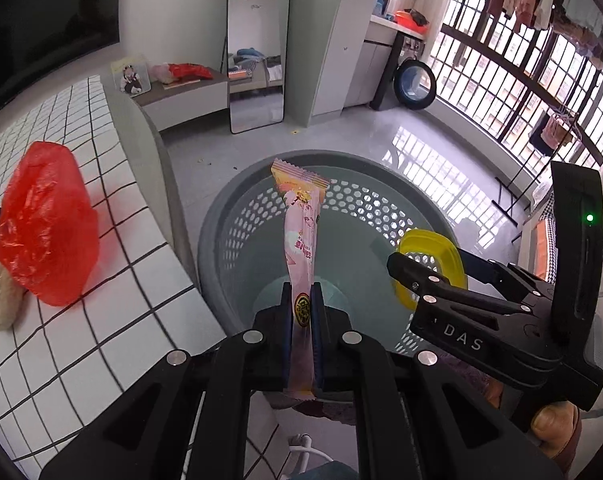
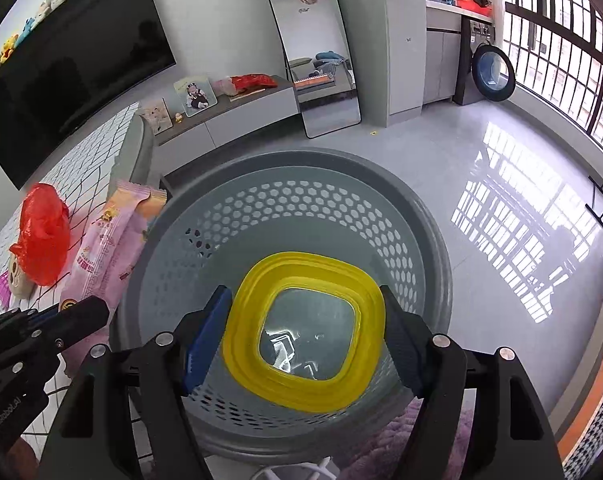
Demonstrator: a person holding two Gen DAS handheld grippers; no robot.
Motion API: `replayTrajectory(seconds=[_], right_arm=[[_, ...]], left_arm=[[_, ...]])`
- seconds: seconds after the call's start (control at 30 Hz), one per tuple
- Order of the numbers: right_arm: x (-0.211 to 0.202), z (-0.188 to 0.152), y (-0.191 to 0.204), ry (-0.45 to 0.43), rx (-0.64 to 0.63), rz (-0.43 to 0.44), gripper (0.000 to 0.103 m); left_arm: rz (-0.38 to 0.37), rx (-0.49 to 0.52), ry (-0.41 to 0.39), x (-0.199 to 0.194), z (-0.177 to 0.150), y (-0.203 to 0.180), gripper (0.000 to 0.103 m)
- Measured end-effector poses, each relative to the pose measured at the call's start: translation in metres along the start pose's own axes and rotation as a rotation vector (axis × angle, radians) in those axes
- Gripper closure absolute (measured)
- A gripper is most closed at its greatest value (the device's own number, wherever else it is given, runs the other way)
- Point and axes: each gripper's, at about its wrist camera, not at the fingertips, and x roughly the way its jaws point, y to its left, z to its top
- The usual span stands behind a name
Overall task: Collect trash
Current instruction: 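Carry the pink wrapper and yellow lid in both tools over the grey basket, then open both tools to drop the wrapper and lid into the basket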
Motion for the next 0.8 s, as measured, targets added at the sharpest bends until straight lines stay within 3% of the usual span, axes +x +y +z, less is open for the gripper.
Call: replayTrajectory(seconds=[0.27,0.3,0.43,0.7,0.8], right_arm=[[0.014,0.001,-0.017,0.009,0.02,0.016,0.031],[0.014,0.0,-0.02,0.006,0.02,0.013,0.031],[0.014,0.001,-0.02,-0.001,0.027,0.014,0.029],[0.013,-0.001,-0.023,-0.016,0.033,0.02,0.027],[0.013,-0.001,-0.024,-0.019,0.036,0.023,0.027]], left_arm=[[-0.005,-0.001,0.031,0.021,0.003,-0.008,0.09],[0.004,0.0,0.031,0.021,0.003,-0.008,0.088],[0.03,-0.001,0.024,0.021,0.002,-0.008,0.061],[0.06,-0.01,0.01,0.018,0.003,-0.007,0.053],[0.075,-0.019,-0.002,0.017,0.003,-0.007,0.045]])
